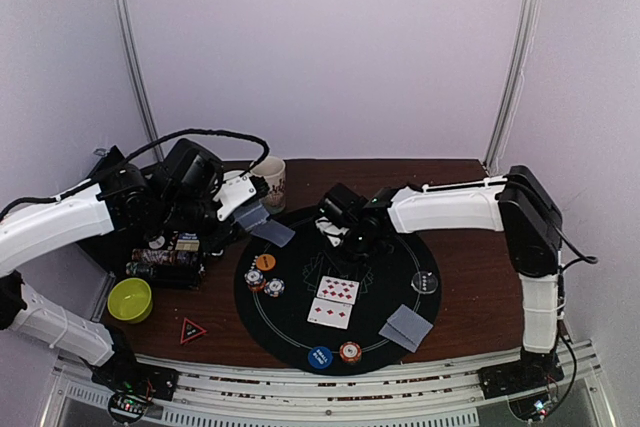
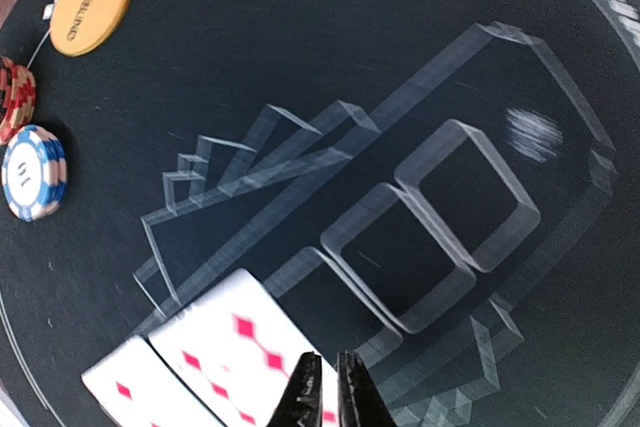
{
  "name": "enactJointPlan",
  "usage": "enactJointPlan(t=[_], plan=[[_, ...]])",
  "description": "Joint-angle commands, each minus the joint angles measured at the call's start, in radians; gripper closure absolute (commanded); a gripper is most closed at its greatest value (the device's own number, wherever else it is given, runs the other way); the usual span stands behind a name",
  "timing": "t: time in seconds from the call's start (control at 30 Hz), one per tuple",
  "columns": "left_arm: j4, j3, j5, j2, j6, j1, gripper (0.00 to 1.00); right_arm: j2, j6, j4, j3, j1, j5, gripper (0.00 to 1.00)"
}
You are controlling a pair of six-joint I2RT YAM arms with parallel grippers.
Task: Distribute texas hold em gaming equipment
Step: Adjust the poker card in the community card area.
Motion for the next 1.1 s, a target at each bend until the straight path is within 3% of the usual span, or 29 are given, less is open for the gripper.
enactJointPlan(t=[0.0,0.33,1.07], plan=[[0.039,0.002,-0.013,-0.028,0.000,0.004,0.52,-0.147,0.053,-0.062,-0.109,-0.024,0.097,0.91],[0.039,0.011,-0.015,-0.026,0.005,0.004,0.52,-0.150,0.098,-0.045,-0.278,-0.020,0.068,0.95],[0.039,0.014,-0.021,-0.024,0.009,0.004,0.53,-0.063,0.112,0.005,-0.200,0.020,-0.011,0.97]])
